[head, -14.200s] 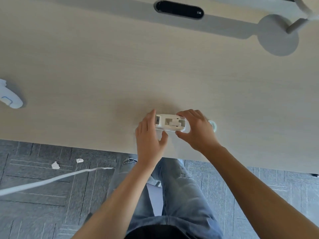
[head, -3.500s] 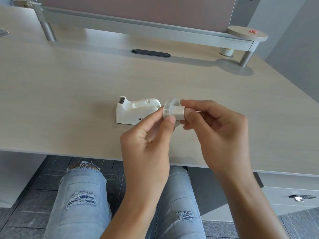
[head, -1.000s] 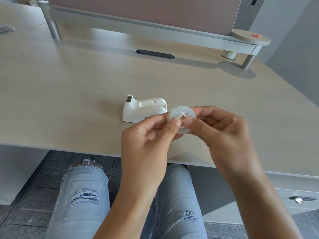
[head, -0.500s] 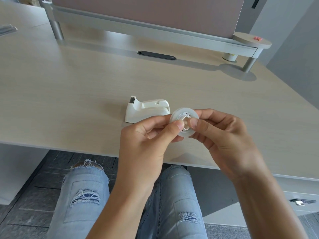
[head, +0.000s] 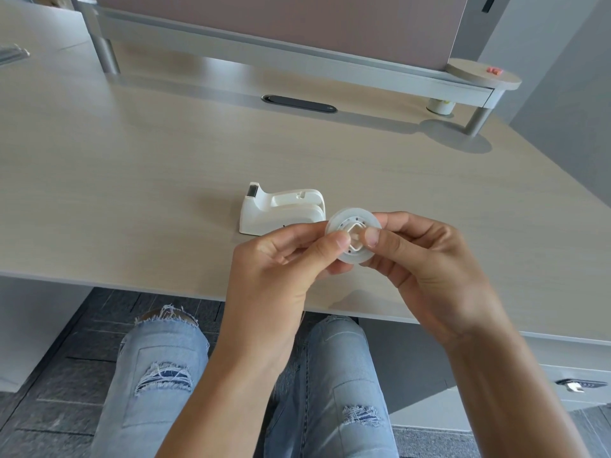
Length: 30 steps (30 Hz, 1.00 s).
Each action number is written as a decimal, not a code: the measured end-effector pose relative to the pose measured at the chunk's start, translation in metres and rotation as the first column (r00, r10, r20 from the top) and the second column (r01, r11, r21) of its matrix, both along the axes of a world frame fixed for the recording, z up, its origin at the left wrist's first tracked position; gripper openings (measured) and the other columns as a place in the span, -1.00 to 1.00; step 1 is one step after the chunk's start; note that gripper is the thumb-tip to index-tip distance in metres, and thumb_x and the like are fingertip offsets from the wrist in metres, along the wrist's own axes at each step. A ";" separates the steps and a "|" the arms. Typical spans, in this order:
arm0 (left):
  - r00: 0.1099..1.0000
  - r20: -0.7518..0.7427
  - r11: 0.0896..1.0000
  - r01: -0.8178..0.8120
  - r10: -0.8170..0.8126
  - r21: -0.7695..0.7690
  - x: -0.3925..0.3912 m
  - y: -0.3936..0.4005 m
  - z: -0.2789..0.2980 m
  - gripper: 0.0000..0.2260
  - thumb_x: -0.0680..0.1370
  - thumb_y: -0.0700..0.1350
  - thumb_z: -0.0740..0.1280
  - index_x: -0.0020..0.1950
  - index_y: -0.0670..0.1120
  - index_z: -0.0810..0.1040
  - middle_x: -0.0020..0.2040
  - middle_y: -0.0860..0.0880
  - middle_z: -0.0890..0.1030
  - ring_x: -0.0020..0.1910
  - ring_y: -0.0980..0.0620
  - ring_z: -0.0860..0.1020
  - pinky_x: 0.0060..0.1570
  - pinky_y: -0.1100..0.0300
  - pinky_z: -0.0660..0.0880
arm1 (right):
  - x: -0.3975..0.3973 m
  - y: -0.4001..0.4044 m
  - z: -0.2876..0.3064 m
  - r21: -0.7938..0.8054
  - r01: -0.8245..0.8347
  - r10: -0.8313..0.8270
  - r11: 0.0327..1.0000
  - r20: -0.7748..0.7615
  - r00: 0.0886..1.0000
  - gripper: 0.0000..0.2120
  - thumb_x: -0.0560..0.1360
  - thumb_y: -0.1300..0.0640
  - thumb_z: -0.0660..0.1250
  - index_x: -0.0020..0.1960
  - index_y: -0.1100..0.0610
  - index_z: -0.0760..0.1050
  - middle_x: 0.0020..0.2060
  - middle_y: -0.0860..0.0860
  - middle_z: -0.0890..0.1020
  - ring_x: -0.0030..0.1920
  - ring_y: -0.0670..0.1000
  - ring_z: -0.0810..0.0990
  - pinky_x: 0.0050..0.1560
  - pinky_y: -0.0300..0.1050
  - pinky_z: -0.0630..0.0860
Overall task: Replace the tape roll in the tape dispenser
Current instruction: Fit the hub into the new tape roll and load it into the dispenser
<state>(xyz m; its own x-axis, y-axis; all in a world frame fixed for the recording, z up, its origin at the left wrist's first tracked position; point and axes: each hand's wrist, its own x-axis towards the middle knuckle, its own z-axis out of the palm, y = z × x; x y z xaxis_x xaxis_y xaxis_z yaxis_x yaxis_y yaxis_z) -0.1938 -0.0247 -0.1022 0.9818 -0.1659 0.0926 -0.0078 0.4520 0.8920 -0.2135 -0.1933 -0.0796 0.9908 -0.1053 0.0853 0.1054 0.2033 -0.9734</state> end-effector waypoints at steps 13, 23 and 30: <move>0.951 0.171 0.946 -0.284 0.257 0.155 0.007 -0.006 0.009 -0.81 0.54 -0.31 0.49 0.14 -0.15 0.72 0.04 -0.09 0.78 0.02 -0.03 0.76 0.05 0.17 0.66 | 0.012 0.013 0.011 -0.264 0.134 -0.086 0.955 0.186 0.979 -0.72 0.39 0.20 0.54 0.09 0.22 0.71 -0.02 0.09 0.81 -0.02 0.04 0.79 0.05 -0.15 0.66; 0.917 0.207 0.909 -0.379 0.343 0.175 0.026 0.005 0.022 -0.76 0.57 -0.39 0.42 0.18 -0.18 0.69 0.03 -0.06 0.76 0.02 0.10 0.74 0.01 0.36 0.60 | 0.043 0.020 0.027 -0.351 0.111 -0.068 0.930 0.133 0.989 -0.82 0.44 0.30 0.56 0.03 0.21 0.70 -0.07 0.13 0.80 -0.02 0.21 0.78 0.10 0.05 0.70; 0.734 0.462 0.653 -0.667 0.497 0.359 0.034 0.025 0.007 -0.81 0.56 -0.32 0.44 0.13 -0.14 0.68 0.05 -0.06 0.66 0.04 -0.11 0.61 0.08 0.15 0.55 | 0.068 0.018 0.032 -0.476 0.251 -0.240 0.843 0.084 0.967 -0.83 0.43 0.15 0.61 0.00 0.11 0.72 -0.09 0.03 0.81 -0.01 0.10 0.78 0.07 -0.10 0.69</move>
<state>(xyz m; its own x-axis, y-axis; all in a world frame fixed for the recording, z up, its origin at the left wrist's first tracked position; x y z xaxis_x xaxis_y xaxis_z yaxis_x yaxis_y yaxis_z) -0.1595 0.0008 -0.0955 0.8204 0.3273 0.4689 -0.4169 -0.2188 0.8822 -0.1453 -0.1755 -0.0471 0.9354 -0.2858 0.2083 0.1109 -0.3222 -0.9401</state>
